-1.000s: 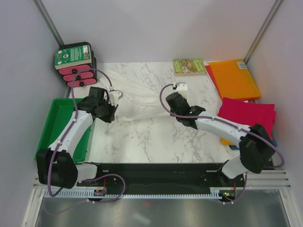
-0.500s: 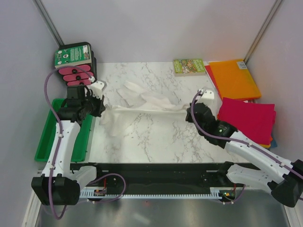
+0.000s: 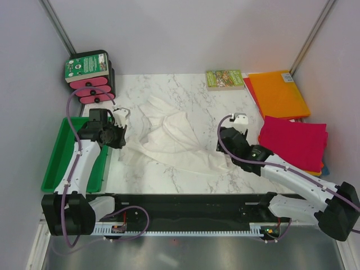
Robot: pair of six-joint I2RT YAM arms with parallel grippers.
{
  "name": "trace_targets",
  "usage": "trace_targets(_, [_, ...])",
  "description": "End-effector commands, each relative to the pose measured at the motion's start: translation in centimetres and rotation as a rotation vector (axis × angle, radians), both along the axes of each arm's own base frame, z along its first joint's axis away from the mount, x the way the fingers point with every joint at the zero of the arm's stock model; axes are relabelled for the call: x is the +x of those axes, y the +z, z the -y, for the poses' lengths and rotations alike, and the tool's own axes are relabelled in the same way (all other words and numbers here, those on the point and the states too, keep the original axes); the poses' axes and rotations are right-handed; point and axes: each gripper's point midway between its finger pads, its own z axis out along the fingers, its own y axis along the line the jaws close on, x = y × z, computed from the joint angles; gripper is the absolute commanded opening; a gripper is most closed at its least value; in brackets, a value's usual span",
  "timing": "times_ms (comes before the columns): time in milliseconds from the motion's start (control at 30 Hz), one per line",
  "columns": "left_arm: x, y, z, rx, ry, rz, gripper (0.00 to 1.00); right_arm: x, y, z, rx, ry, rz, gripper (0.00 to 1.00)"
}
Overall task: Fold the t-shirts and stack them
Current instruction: Flatten out the tshirt
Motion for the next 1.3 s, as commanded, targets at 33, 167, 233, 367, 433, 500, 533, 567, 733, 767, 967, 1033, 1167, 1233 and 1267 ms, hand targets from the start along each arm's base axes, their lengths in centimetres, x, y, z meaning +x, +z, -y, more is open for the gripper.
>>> trace_targets(33, [1.2, 0.9, -0.4, 0.028, -0.022, 0.057, 0.02, 0.2, -2.1, -1.2, -0.046, 0.052, -0.045, 0.63])
trace_targets(167, [0.5, 0.1, -0.4, 0.03, -0.029, 0.044, 0.02, 0.2, -3.3, -2.3, -0.009, 0.077, -0.063, 0.61])
trace_targets(233, [0.2, -0.2, -0.4, 0.031, -0.032, 0.038, 0.02, -0.1, -4.1, -2.6, -0.001, 0.087, -0.089, 0.61])
trace_targets(367, [-0.1, -0.6, -0.4, 0.03, -0.032, 0.028, 0.02, -0.4, -6.3, -1.1, -0.065, 0.025, -0.119, 0.61])
trace_targets(433, [-0.2, -0.7, -0.3, 0.024, -0.031, 0.024, 0.02, -0.4, -7.0, -0.7, -0.088, 0.014, -0.128, 0.61])
trace_targets(500, [-0.3, -0.8, -0.2, 0.023, -0.033, 0.019, 0.02, -0.3, -7.8, -0.6, -0.107, 0.012, -0.142, 0.6])
trace_targets(533, [-0.4, -0.9, -0.1, 0.019, -0.035, 0.019, 0.02, -0.2, -8.0, -0.7, -0.114, 0.013, -0.143, 0.6])
trace_targets(567, [-0.4, -0.9, -0.2, 0.019, -0.034, 0.019, 0.02, 0.0, -8.4, -0.9, -0.119, 0.014, -0.144, 0.59])
trace_targets(733, [-0.8, -1.1, -0.1, 0.017, -0.033, 0.019, 0.02, 1.3, -8.7, -1.5, -0.147, 0.005, -0.132, 0.55])
trace_targets(767, [-0.8, -1.0, -0.2, 0.018, -0.033, 0.022, 0.02, 1.7, -8.5, -1.5, -0.15, -0.005, -0.115, 0.55])
trace_targets(967, [-1.0, -1.1, -0.1, 0.016, -0.036, 0.026, 0.02, 3.1, -8.2, -1.8, -0.159, -0.041, -0.081, 0.5])
trace_targets(1033, [-1.1, -1.0, 0.0, 0.011, -0.036, 0.028, 0.02, 3.3, -8.2, -1.7, -0.165, -0.055, -0.074, 0.45])
trace_targets(1167, [-1.1, -1.1, 0.1, 0.006, -0.039, 0.024, 0.02, 3.5, -8.2, -1.6, -0.154, -0.071, -0.06, 0.22])
trace_targets(1233, [-1.1, -1.3, 0.1, 0.004, -0.039, 0.017, 0.02, 3.5, -8.6, -1.8, -0.152, -0.059, -0.079, 0.16])
trace_targets(1267, [-1.1, -1.3, 0.2, 0.003, -0.041, 0.019, 0.02, 3.4, -8.7, -1.8, -0.152, -0.059, -0.082, 0.09])
